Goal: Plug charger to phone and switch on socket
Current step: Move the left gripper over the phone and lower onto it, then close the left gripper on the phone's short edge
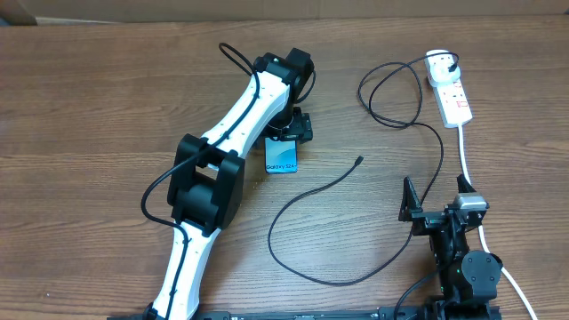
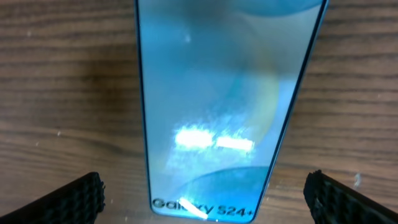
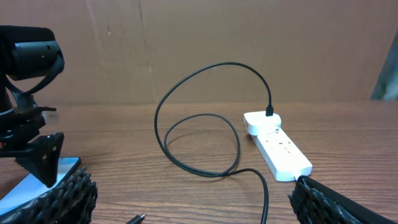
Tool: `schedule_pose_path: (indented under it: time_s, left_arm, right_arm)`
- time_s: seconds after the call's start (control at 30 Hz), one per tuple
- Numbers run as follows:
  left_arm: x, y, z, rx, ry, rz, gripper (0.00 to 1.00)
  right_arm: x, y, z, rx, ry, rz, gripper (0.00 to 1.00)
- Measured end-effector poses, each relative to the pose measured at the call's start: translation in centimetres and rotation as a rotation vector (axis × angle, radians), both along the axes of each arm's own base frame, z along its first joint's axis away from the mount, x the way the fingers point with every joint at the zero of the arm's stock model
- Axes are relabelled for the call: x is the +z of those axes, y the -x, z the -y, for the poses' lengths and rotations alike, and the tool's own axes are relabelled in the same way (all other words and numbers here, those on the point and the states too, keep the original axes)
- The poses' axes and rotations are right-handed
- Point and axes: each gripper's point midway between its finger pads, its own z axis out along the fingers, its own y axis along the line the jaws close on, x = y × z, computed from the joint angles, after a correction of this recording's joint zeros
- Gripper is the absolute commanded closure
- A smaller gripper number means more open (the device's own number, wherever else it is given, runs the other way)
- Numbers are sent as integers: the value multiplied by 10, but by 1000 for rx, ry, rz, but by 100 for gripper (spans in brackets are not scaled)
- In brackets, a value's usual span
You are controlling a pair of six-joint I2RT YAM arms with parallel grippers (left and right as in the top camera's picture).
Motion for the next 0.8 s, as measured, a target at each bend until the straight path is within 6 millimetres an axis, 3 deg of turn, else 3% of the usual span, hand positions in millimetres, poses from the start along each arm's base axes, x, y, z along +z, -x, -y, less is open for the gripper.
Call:
schedule_pose_path:
  time_s: [0.3,0.8]
  left_arm:
    - [-2,-15,8,-49,31,57,0]
    - [-5,-18,7,-62,22,66,0]
  right_arm:
    - [0,0,0,0,0,0,0]
    - [0,0,0,0,0,0,0]
